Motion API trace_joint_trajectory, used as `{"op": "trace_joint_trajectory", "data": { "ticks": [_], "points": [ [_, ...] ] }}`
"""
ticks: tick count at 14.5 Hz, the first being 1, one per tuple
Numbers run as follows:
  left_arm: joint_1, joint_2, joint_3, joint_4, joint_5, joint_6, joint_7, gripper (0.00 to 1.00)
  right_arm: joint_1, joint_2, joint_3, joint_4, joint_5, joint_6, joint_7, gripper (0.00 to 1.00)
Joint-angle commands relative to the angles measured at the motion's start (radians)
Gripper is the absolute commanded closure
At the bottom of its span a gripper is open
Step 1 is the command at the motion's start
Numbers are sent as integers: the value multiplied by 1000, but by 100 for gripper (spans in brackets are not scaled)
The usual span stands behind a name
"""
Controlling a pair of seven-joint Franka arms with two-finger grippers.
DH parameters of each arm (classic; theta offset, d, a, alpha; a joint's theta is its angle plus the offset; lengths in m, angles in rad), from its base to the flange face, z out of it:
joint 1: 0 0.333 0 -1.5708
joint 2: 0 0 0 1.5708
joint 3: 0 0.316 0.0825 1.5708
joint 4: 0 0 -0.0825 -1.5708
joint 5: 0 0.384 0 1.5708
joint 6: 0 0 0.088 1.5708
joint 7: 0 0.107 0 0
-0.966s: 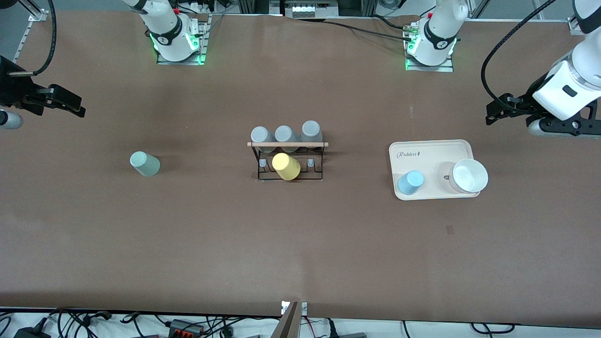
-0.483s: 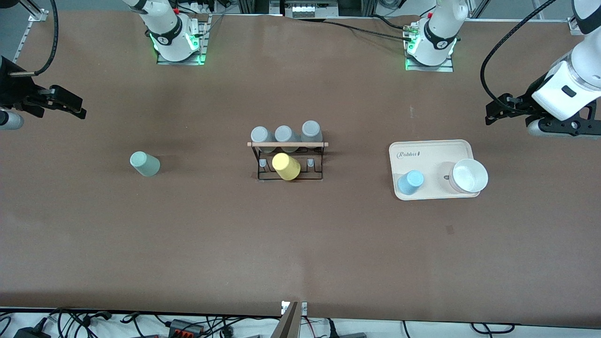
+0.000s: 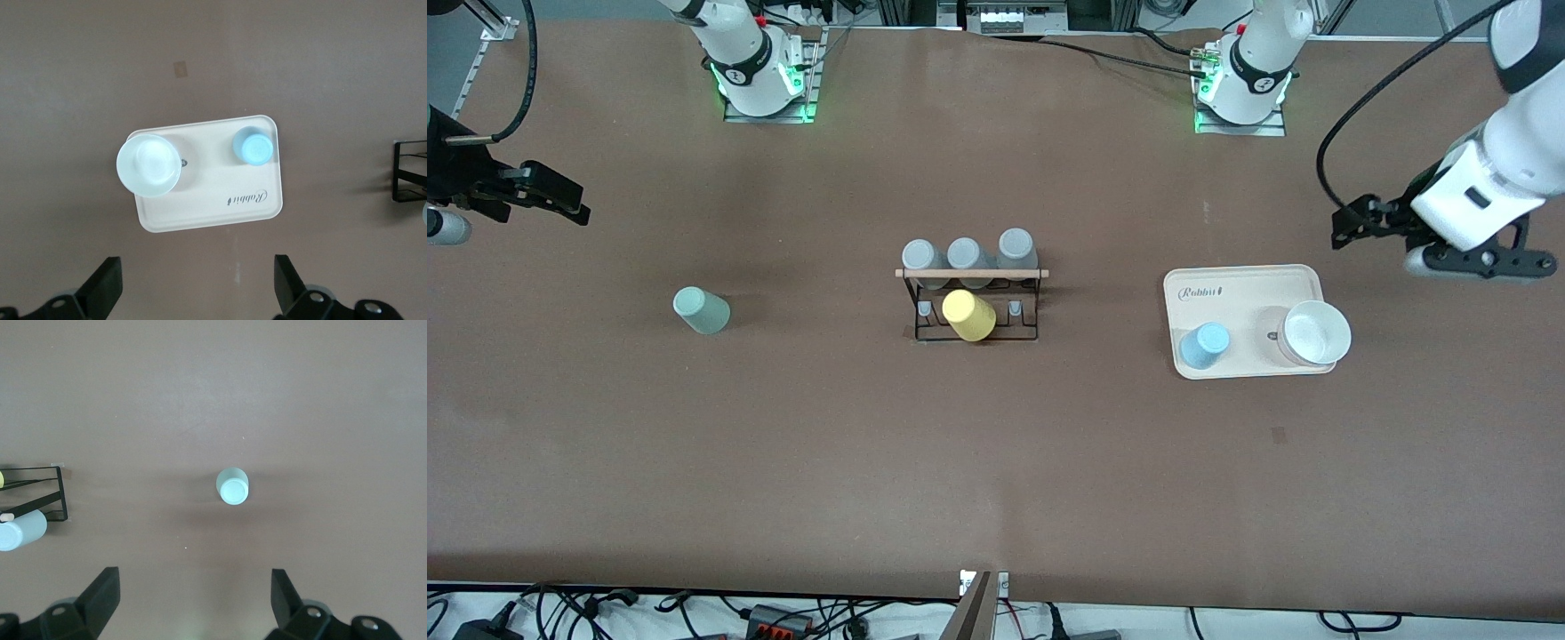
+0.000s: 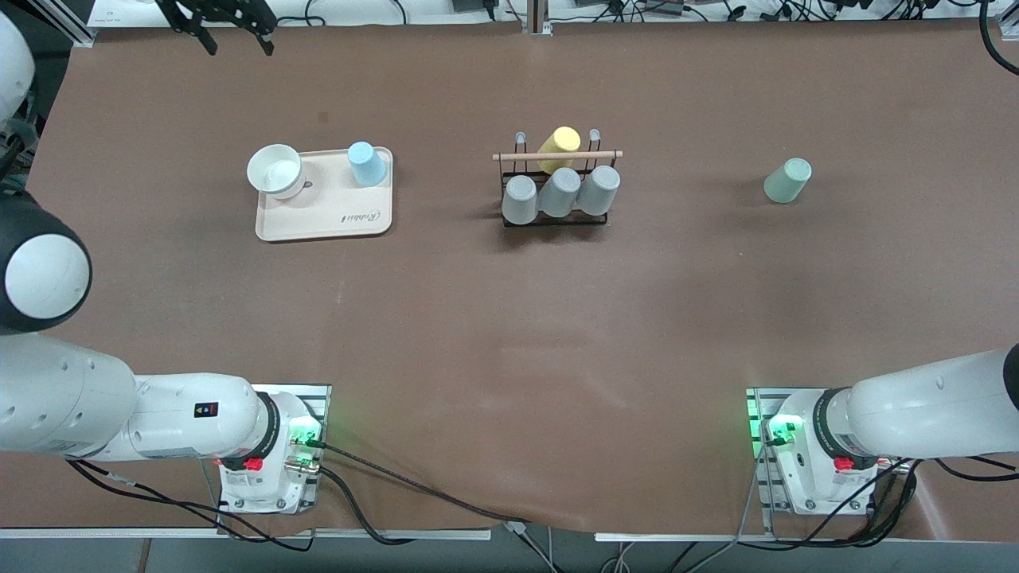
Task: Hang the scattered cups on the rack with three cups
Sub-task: 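Move the left gripper over the light-blue cup on the white tray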
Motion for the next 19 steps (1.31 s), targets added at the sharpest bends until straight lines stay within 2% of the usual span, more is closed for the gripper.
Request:
{"op": "trace_joint_trajectory", "data": {
  "ticks": [1, 3, 9, 14, 19],
  "points": [
    [-31, 203, -4, 113, 11, 35, 0, 0, 0, -21, 4, -22, -9, 7, 7, 0],
    [-42, 274, -6, 140, 14, 81, 1, 0, 0, -21, 4, -22, -8, 7, 5, 0],
    [-89, 458, -18, 105, 18, 225, -40, 0, 0, -21, 4, -25, -9, 13, 7, 0],
    [-112, 499, -18, 5, 23, 386, -40, 0, 2, -21, 4, -25, -9, 15, 7, 0],
    [-131, 536, -15, -4, 27, 409, -40, 0, 2, -23, 4, -25, -9, 15, 7, 0]
  ]
}}
